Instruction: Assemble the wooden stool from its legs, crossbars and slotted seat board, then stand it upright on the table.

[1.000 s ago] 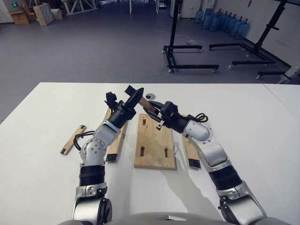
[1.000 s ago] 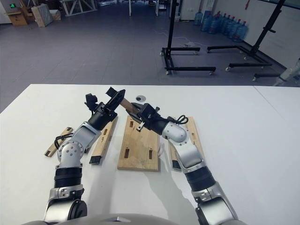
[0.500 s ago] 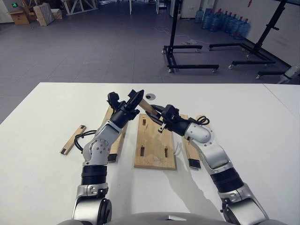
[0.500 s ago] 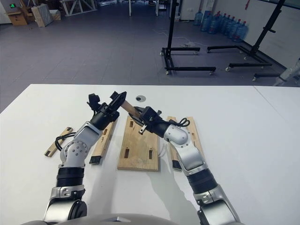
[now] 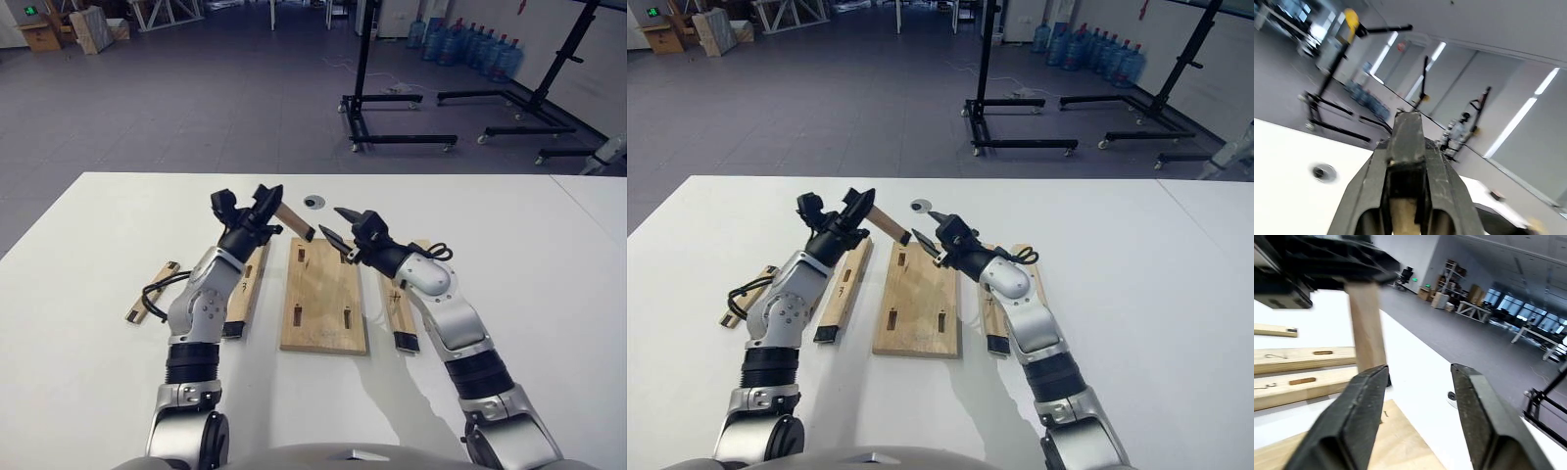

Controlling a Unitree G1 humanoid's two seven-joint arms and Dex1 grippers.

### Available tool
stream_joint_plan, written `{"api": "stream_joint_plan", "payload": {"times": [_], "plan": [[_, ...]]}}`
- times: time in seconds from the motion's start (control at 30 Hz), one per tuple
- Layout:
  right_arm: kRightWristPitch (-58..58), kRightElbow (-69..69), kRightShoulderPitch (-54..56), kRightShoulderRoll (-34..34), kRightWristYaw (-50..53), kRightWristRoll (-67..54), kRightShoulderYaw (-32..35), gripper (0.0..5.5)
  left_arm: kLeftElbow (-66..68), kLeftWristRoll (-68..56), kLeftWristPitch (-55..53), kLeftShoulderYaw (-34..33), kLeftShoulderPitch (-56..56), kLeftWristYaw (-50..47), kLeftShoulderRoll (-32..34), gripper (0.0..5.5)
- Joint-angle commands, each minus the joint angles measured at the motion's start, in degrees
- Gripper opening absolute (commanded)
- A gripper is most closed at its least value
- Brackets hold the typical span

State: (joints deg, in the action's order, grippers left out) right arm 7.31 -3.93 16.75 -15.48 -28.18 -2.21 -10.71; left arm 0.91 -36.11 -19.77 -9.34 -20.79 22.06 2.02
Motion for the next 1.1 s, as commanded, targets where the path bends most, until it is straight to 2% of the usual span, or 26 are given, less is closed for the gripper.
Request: {"api": "stream_joint_plan", "payload": {"times": [0.03, 0.17, 0.3, 0.5, 0.73, 1.1], "plan": [[1.4, -0.7, -1.6, 0.1, 2.3, 0.3, 1.8, 2.77, -3.2, 4.7, 2.1, -0.3, -2.3, -2.3, 3.6, 0.41], [2.6, -0.9, -2.7, 1.8, 8.8, 1.8, 4.6, 2.77, -9.2, 6.4, -1.6, -0.7, -1.4, -3.7, 8.7, 0.41], [3.3, 0.4, -2.8, 5.0, 19.0, 4.7, 8.1, 2.77, -12.0, 7.5, -6.3, -3.3, 4.0, -6.2, 13.4, 0.41], [0.1, 3.7, -0.8, 9.7, 33.9, 9.2, 12.1, 2.77, -9.2, 10.4, -5.5, -2.9, 6.0, -6.2, 14.5, 0.41], [-1.3, 5.3, 0.8, 10.2, 34.4, 10.7, 10.5, 2.77, -5.0, 15.7, -2.7, -2.3, 6.4, -9.4, 13.5, 0.41], [-0.8, 5.7, 0.4, 10.7, 33.4, 10.8, 9.9, 2.77, 4.3, 19.0, 2.0, -2.1, 2.2, -8.1, 14.0, 0.41]]}}
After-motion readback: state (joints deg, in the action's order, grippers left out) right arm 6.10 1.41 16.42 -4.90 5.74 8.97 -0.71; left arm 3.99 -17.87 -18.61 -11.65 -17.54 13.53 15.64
